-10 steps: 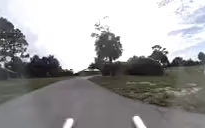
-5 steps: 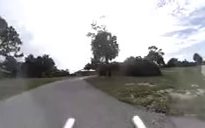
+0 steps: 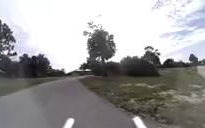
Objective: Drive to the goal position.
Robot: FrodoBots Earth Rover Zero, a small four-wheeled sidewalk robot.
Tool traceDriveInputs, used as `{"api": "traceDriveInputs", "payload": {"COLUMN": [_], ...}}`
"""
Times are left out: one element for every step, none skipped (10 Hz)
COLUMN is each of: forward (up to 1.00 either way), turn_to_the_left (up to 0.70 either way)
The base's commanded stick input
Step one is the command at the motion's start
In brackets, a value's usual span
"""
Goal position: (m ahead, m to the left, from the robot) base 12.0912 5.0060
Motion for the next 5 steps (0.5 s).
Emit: {"api": "traceDriveInputs", "payload": {"forward": [0.65, 0.62, 0.6, 0.59, 0.6], "turn_to_the_left": [0.33, 0.31, 0.46, 0.59, 0.6]}}
